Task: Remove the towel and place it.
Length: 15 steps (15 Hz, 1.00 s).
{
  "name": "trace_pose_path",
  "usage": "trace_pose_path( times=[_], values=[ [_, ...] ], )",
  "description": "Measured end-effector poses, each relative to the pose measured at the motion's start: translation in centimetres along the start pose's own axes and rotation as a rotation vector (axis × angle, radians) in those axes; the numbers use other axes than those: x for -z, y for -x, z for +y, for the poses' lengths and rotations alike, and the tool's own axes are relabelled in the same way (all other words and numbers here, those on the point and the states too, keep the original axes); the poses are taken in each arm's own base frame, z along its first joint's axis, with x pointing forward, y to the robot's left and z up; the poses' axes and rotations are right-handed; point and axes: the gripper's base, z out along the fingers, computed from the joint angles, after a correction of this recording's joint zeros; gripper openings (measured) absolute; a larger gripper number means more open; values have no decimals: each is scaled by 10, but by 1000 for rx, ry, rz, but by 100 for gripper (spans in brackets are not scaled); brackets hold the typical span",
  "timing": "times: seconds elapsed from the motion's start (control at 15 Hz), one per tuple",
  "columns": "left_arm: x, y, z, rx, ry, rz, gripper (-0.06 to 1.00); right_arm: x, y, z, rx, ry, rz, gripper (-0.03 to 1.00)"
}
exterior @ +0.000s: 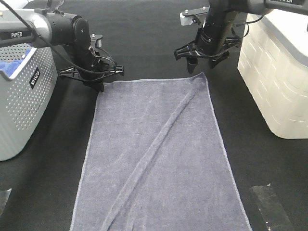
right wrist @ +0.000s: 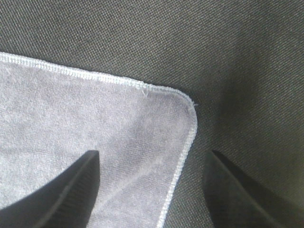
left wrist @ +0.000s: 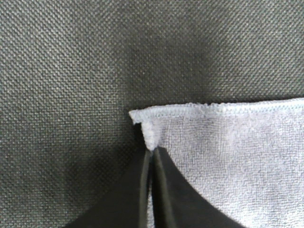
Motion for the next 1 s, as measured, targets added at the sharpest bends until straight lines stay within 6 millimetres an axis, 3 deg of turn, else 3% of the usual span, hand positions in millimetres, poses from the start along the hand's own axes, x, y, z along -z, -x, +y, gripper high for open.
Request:
trace_pose_path(
  times=[0.13, 0.33, 0.67, 1.0],
  values=[
    [0, 0, 0, -1, 0, 0, 1, 0, 3, -3, -24, 0, -31, 60],
    [0, 0, 0, -6, 0, -1, 1, -10, 1, -28, -86, 0, -26, 56],
    [0, 1, 0, -8, -3, -8, 1, -37, -6, -20, -86, 71, 2, 55],
    [0, 1, 0, -24, -3, -8, 0, -48, -3, -24, -94, 58, -53, 55]
  ],
)
